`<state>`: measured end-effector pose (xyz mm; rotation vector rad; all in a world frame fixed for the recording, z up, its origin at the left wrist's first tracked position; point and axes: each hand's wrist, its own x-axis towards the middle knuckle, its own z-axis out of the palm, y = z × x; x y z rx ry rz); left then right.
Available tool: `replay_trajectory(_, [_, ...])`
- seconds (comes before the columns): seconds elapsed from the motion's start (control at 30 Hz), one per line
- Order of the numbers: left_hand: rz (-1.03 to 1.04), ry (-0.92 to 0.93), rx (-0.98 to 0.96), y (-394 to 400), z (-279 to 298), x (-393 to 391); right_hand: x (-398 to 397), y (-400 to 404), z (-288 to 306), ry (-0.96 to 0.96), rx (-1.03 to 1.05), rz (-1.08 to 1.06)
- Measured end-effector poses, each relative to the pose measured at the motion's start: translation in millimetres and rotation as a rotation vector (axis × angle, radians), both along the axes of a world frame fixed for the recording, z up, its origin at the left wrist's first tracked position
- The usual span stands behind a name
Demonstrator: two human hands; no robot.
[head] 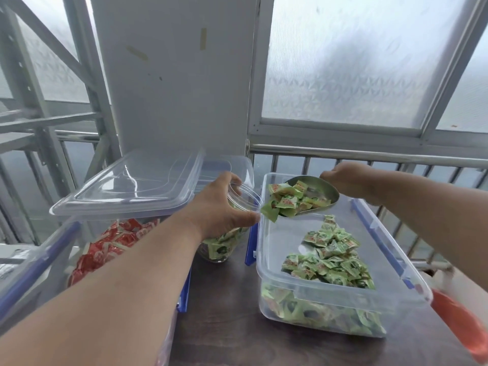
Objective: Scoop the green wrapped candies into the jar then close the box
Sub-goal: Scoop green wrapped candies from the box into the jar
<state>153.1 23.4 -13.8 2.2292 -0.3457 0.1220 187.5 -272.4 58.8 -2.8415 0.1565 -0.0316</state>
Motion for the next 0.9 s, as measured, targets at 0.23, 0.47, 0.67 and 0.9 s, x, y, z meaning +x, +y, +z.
replay_trajectory(0.23, [0.0, 0.023, -0.03, 1, 3, -4, 2, 26, -1, -0.067, 0.036, -0.109])
replay_trajectory(0.47, [-0.016, 0.041, -0.051, 0, 7, -8, -5, 72, 27, -0.296, -0.232, -0.044])
replay_trajectory(0.67, [-0.027, 0.048, -0.109, 0, 5, -6, -11, 100, 56, -0.495, -0.477, 0.078])
replay_trajectory(0.9, [0.019, 0.029, -0.152, 1, 3, -3, -10, 108, 62, -0.666, -0.638, 0.065])
